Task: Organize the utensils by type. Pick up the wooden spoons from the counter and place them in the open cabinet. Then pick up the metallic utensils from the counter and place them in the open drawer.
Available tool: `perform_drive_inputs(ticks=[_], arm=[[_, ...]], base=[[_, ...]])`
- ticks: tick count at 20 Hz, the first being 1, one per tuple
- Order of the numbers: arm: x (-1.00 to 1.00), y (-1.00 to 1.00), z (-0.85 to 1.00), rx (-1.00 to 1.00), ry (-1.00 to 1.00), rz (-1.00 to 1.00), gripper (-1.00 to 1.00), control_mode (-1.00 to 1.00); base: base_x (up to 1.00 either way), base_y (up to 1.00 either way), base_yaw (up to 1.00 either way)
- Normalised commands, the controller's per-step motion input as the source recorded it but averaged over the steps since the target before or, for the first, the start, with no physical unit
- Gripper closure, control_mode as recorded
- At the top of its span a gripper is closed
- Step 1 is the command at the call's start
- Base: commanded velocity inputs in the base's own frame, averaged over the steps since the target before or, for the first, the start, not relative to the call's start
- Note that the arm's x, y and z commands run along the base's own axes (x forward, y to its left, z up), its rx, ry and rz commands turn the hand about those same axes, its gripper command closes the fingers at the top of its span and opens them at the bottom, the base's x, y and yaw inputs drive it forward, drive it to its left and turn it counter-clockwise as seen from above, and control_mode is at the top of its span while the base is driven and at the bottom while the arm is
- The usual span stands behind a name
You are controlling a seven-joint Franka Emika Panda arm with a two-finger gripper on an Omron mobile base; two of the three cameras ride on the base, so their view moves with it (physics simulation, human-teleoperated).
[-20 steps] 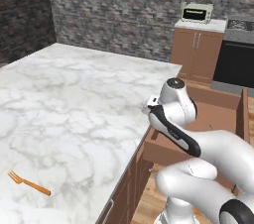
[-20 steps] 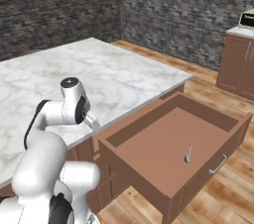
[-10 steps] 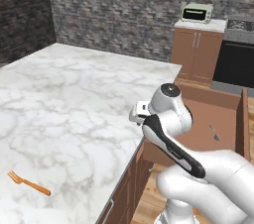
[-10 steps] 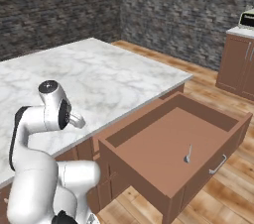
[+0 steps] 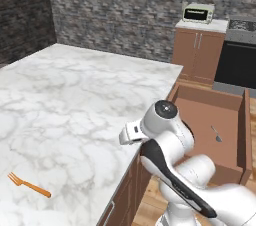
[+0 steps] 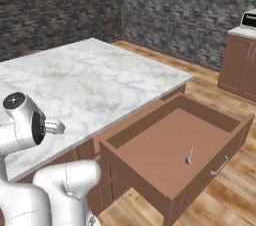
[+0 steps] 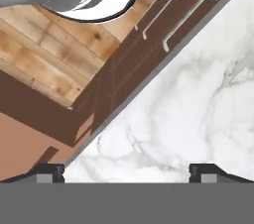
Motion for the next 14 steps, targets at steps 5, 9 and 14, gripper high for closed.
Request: perform_drive_inputs(ticks=[5,9,14], arm=[[-0.34,0.6,0.0,-0.12,-0.06,0.32,-1.0,-1.0],[-0.01,0.56,0.0,-0.07,0.01,0.38,-1.0,-1.0],[0.0,0.57,0.02,-0.04,0.07,0.29,-1.0,-1.0]], base=[[0.0,0.0,0.0],[0.0,0.0,0.0],[0.0,0.0,0.0]])
